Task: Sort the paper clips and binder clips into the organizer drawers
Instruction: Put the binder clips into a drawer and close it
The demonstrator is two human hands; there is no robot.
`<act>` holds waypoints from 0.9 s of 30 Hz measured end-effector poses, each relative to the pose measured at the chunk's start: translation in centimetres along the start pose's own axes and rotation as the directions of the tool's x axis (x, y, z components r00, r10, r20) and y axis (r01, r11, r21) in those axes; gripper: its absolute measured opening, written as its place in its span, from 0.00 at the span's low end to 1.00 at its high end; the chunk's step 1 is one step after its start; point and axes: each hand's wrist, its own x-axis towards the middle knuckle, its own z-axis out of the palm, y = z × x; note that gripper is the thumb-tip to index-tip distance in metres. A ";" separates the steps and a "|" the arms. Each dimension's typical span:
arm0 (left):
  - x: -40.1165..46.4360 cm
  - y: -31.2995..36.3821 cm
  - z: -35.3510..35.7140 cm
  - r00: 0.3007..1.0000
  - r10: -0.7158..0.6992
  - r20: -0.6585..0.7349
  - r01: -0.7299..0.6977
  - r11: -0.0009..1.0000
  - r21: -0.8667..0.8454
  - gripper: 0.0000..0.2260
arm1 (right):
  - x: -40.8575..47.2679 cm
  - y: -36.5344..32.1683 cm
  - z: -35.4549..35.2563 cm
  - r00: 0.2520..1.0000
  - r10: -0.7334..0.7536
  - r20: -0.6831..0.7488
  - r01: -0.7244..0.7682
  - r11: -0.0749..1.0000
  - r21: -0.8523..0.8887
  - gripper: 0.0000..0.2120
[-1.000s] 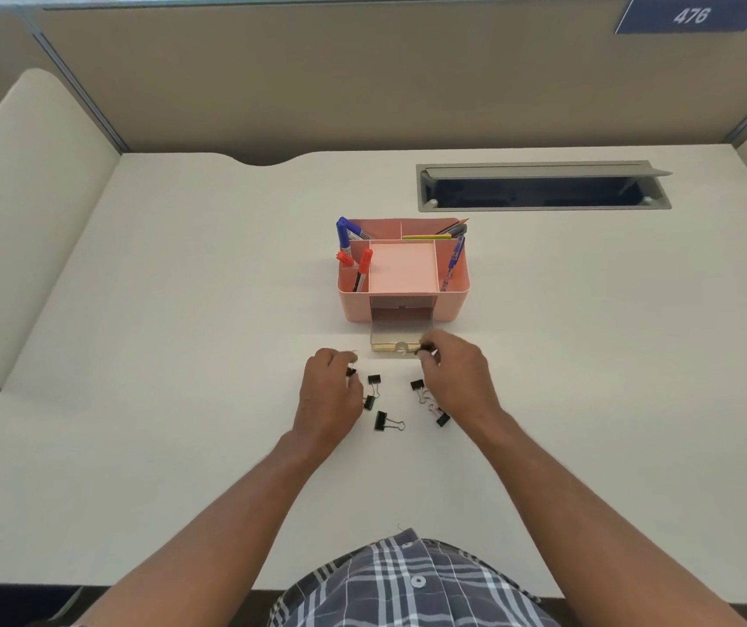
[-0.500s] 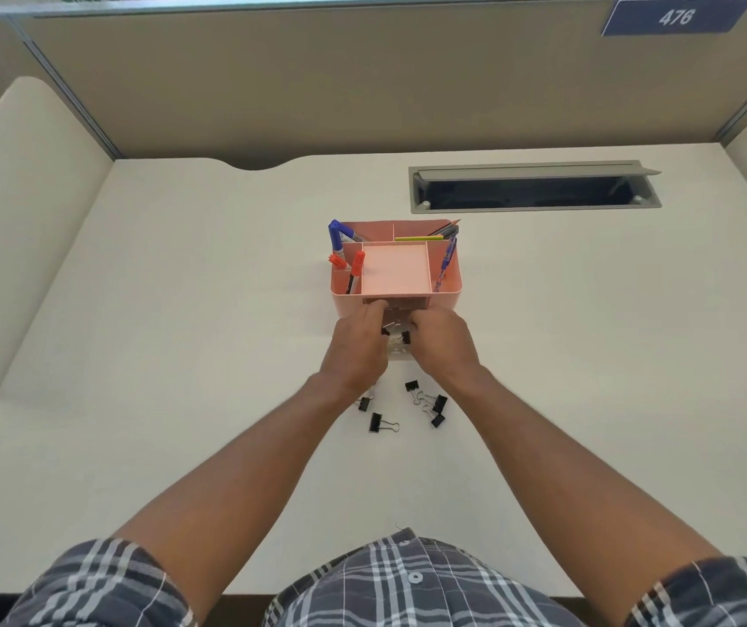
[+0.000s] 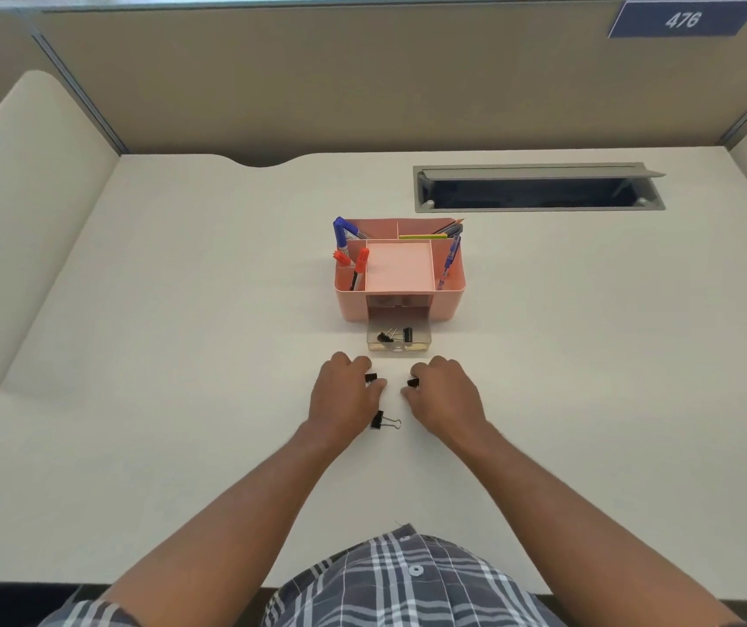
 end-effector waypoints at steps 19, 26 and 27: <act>2.2 3.3 -2.6 0.885 0.342 -0.317 -0.396 0.909 -0.127 0.13 | 3.1 -0.8 -3.9 0.936 -0.078 -0.343 0.170 0.954 0.247 0.05; 4.6 4.4 -3.1 0.877 0.433 -0.208 -0.458 0.885 -0.087 0.12 | 5.4 -1.0 -4.2 0.946 -0.162 -0.282 0.203 0.971 0.123 0.06; 4.7 4.4 -2.9 0.881 0.430 -0.197 -0.452 0.888 -0.084 0.12 | 5.5 -1.0 -4.2 0.948 -0.164 -0.273 0.202 0.972 0.119 0.06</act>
